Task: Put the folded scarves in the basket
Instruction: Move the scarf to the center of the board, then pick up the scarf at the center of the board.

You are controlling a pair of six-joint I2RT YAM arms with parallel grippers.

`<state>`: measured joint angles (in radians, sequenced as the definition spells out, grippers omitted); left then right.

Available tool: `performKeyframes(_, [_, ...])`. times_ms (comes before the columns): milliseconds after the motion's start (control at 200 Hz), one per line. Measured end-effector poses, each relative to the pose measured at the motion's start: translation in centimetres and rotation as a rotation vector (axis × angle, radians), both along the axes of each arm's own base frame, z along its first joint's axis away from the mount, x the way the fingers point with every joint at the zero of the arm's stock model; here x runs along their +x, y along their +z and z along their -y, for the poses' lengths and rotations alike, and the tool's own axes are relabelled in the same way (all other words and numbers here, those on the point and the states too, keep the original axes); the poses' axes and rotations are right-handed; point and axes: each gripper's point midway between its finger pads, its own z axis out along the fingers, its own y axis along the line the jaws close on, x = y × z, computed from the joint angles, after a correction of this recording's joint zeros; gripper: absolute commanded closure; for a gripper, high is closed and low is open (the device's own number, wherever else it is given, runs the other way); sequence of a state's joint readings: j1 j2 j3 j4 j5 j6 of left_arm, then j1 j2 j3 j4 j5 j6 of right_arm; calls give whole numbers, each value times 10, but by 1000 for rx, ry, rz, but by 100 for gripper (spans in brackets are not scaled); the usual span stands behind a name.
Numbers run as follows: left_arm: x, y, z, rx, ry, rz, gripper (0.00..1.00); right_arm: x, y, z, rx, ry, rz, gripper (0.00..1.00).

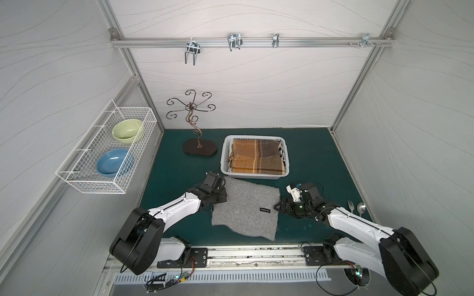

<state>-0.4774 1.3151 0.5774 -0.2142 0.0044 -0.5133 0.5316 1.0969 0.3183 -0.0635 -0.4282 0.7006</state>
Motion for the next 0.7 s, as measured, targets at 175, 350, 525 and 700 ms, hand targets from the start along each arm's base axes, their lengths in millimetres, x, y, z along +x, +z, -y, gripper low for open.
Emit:
performKeyframes(175, [-1,-9,-3,24,2,-16,47,7,-4,-8,20,-4,-5,35])
performKeyframes(350, [-2,-17,6,-38,-1,-18,45,14,-3,-29,45,33,22,35])
performKeyframes(525, [7,-15,23,-137,6,34,53,19,-4,-59,68,82,54,44])
performKeyframes(700, [-1,-18,32,-193,-6,15,83,25,-11,-72,79,88,54,72])
